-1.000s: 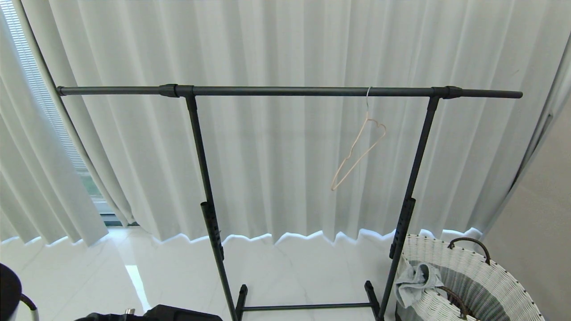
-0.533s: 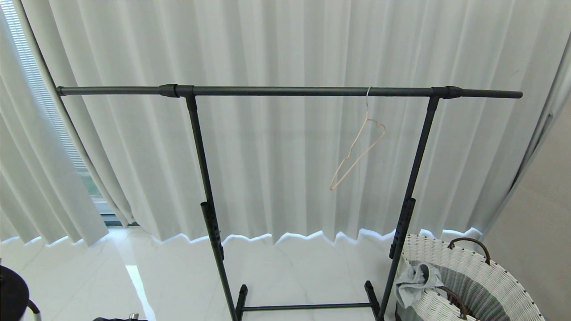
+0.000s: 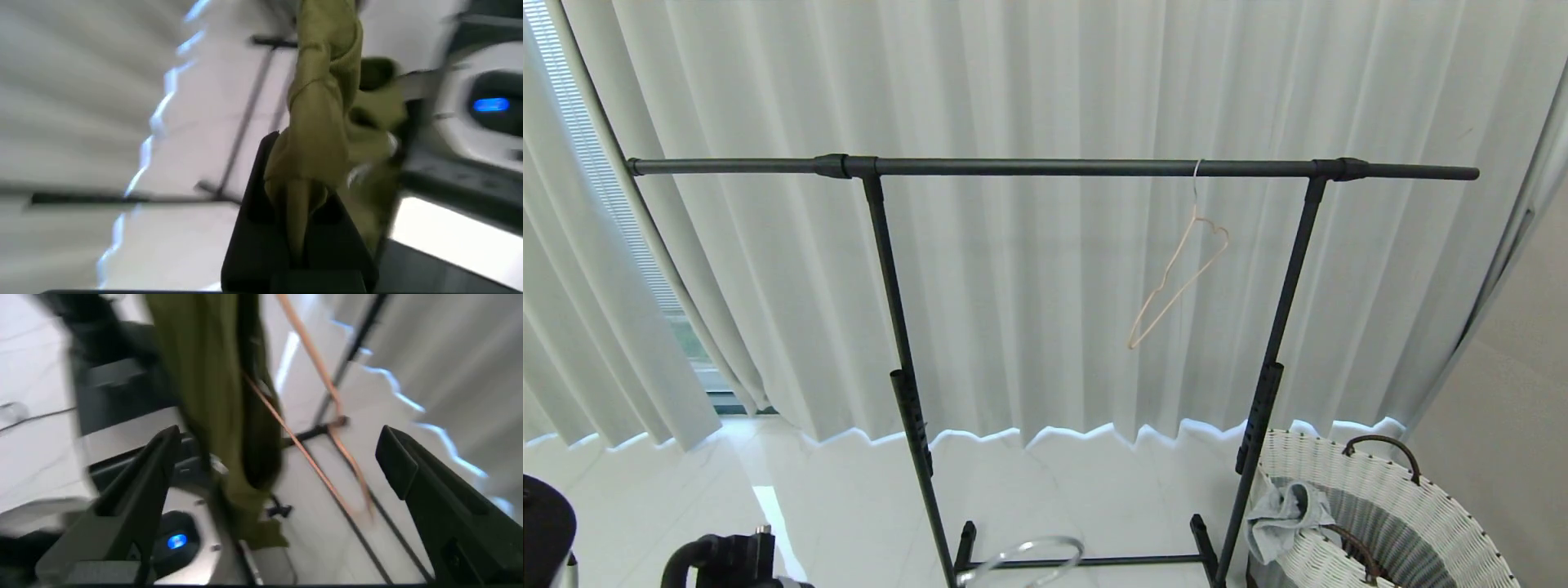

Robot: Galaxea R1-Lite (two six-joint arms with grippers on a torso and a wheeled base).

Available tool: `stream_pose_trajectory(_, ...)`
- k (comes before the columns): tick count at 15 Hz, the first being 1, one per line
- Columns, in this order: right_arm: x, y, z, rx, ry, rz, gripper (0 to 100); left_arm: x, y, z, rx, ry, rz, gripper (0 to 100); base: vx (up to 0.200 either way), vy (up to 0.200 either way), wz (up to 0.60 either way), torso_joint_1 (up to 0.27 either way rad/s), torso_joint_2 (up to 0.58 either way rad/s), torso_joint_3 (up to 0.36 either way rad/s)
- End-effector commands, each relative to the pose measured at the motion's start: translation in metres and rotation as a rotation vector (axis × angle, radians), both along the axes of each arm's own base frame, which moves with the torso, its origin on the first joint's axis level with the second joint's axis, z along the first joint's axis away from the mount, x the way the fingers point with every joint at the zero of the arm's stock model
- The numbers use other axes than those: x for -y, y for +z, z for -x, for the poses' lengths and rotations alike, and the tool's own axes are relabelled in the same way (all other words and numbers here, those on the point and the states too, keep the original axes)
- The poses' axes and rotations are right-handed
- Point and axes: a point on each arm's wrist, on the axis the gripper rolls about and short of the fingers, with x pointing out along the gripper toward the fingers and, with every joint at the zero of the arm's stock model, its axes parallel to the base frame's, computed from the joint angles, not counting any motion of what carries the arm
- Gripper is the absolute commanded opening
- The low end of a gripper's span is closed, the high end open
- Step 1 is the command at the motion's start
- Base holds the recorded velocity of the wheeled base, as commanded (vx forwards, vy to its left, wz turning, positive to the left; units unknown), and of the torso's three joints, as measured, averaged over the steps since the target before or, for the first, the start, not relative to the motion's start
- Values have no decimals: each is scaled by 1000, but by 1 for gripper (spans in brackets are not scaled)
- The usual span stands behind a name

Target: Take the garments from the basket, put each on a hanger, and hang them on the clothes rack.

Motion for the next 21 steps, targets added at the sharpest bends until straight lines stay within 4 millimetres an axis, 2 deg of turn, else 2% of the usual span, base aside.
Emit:
stream_pose_trajectory(1,1,-3,-9,4,-71,16,100,-5,-2,1,24,49,-14,0,0,0,0,0,0,0)
stream_pose_trajectory(3,3,-3,-21,4,-140,21,100,-10,5,-5,113,211,-53,0,0,0,0,0,0,0)
stream_pose_trajectory(5,-1,-6,-28,-4,-169,33,100,-12,13,-10,154,285,-53,0,0,0,0,0,0,0)
stream_pose_trajectory(8,-14,-5,-35,-19,-191,33,100,-12,36,-16,186,366,28,0,0,0,0,0,0,0)
stream_pose_trajectory(11,-53,2,-56,-100,-293,-28,100,-10,53,-19,219,373,83,0,0,0,0,0,0,0)
stream_pose_trajectory(14,-83,-4,-73,-131,-379,-37,100,-9,61,-19,235,373,110,0,0,0,0,0,0,0)
stream_pose_trajectory(18,-110,-19,-86,-142,-403,-4,100,-9,69,-18,252,364,137,0,0,0,0,0,0,0)
stream_pose_trajectory(21,-123,-23,-100,-132,-443,-7,100,-9,70,-18,264,363,157,0,0,0,0,0,0,0)
